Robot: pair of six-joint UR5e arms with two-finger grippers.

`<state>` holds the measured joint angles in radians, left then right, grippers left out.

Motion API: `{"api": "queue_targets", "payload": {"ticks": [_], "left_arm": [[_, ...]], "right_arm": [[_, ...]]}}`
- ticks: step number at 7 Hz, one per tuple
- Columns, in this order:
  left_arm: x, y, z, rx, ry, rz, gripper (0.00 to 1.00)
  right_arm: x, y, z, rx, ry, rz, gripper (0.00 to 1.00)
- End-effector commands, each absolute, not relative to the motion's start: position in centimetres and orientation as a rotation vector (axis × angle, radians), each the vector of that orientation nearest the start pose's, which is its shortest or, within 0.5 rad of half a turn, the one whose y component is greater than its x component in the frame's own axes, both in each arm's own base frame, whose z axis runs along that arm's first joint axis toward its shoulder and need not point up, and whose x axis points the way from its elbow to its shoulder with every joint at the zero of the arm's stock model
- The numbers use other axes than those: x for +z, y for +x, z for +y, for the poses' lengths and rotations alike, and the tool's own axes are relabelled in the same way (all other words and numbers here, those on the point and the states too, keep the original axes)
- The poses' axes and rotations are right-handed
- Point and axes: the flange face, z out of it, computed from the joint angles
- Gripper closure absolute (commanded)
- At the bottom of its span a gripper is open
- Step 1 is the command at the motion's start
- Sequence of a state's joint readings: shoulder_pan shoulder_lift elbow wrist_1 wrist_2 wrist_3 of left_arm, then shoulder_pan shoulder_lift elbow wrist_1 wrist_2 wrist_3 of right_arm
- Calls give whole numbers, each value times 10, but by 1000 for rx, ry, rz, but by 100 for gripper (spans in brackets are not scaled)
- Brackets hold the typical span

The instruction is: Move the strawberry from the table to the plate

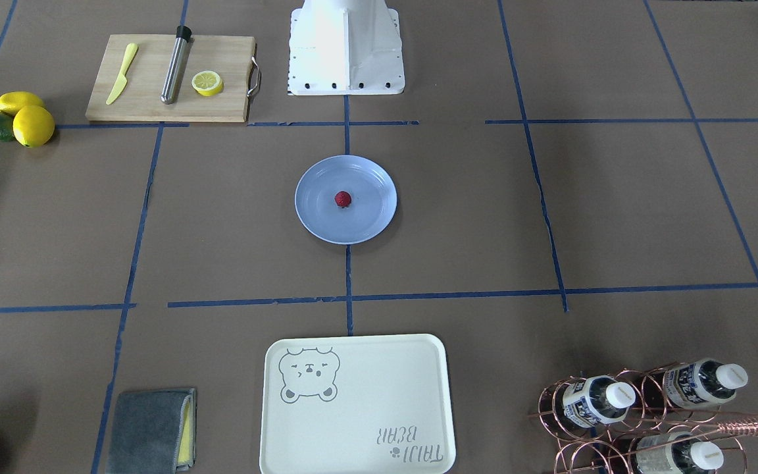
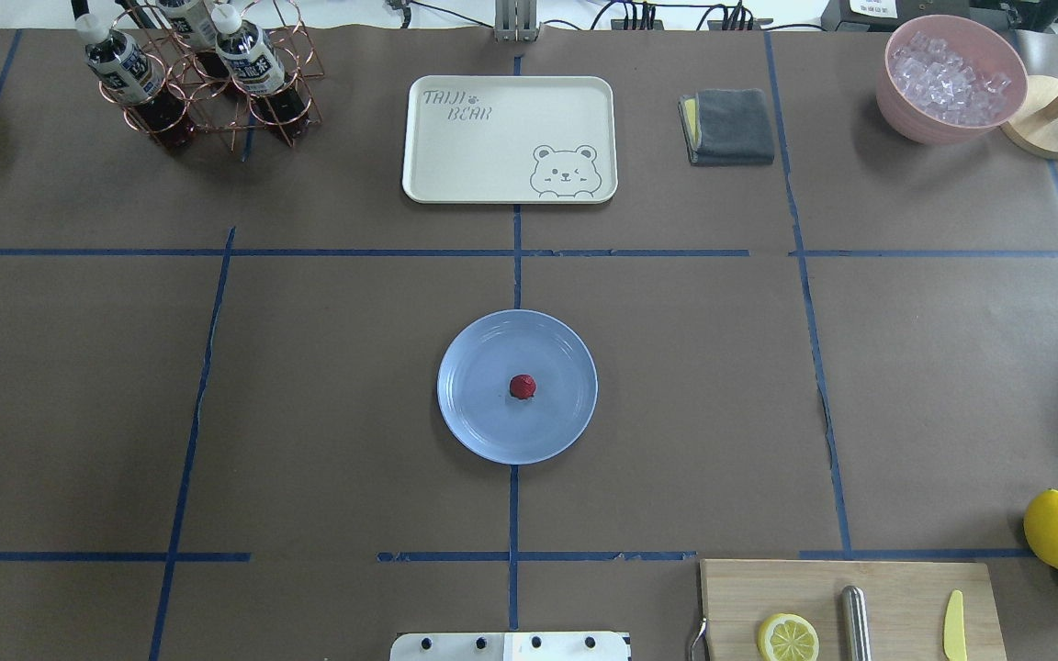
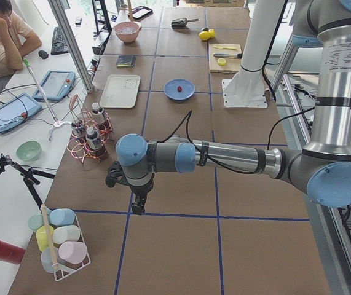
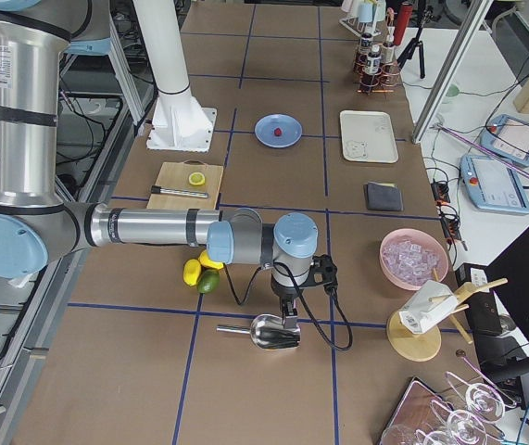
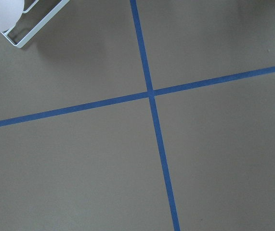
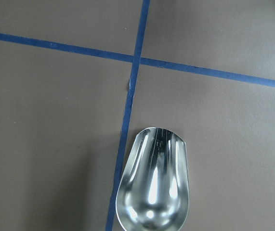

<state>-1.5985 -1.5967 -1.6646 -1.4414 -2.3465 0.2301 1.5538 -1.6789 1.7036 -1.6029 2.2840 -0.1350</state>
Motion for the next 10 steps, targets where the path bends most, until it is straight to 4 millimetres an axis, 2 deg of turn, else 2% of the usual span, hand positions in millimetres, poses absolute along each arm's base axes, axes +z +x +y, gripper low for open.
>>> {"api": "queue_targets", "payload": {"ticks": [1, 3, 10], "left_arm": [[611, -77, -498, 190, 96, 772, 0], [611, -77, -498, 190, 96, 772, 0], [610, -78, -498, 188, 97, 770, 0]], "right_arm": [[657, 61, -441, -142, 26, -712, 0], [668, 62, -427, -137, 4, -703, 0], [667, 60, -430, -122, 0, -713, 0]]}}
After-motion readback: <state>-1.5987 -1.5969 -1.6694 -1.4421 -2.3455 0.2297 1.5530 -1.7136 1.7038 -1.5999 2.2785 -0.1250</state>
